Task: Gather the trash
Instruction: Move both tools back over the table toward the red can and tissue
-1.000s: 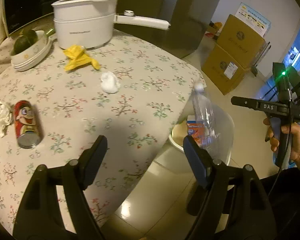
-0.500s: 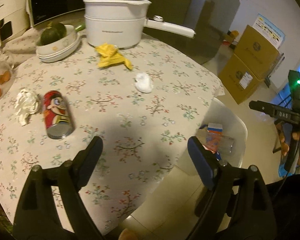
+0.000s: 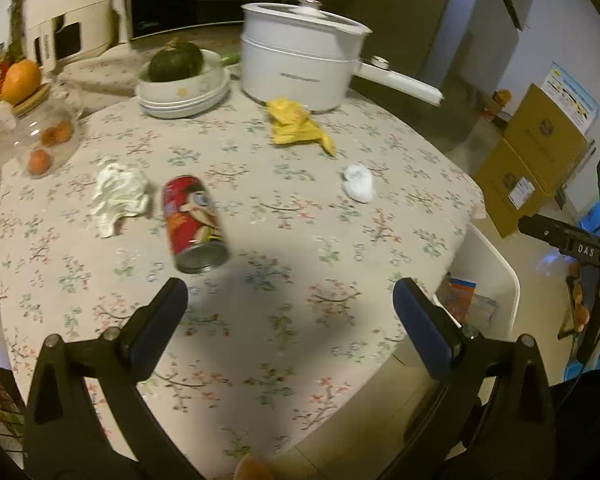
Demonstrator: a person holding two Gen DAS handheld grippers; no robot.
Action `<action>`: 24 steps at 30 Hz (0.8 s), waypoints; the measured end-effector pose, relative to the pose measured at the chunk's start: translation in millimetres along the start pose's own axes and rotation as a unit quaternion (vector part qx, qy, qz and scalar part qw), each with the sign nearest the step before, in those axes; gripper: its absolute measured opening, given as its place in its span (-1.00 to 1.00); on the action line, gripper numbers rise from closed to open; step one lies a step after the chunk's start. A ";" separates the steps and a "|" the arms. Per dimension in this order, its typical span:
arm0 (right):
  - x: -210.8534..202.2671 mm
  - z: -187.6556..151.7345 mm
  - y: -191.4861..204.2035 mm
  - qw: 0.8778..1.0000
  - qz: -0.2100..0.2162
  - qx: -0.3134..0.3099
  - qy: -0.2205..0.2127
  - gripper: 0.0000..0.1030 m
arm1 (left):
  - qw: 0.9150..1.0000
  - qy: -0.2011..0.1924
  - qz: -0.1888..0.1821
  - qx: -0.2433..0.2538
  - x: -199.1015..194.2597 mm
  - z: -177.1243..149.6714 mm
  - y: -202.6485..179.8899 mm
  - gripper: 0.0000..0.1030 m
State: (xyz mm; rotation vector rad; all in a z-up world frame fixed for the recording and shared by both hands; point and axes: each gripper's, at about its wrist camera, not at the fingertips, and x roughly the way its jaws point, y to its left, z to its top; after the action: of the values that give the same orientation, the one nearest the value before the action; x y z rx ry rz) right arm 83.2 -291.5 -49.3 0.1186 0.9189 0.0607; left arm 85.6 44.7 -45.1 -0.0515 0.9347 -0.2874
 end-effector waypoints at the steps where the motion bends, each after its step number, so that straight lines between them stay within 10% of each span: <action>1: 1.4 1.3 5.4 1.000 -0.002 -0.006 0.001 0.72 | 1.000 -0.001 0.003 -0.005 -1.0 -0.6 5.5 0.98; 6: 5.4 6.8 39.9 0.999 -0.006 -0.051 -0.018 1.00 | 1.000 -0.002 0.012 -0.026 -2.8 -3.7 27.3 0.99; 24: 39.3 21.1 103.4 0.997 0.025 -0.074 0.003 1.00 | 0.995 0.036 0.064 -0.061 29.3 4.3 77.2 0.99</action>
State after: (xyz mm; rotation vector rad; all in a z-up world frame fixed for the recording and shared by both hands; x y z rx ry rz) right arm 123.6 -186.5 -54.3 0.0047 0.9141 0.1759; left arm 122.5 110.7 -78.5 -0.0934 1.0227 -0.1147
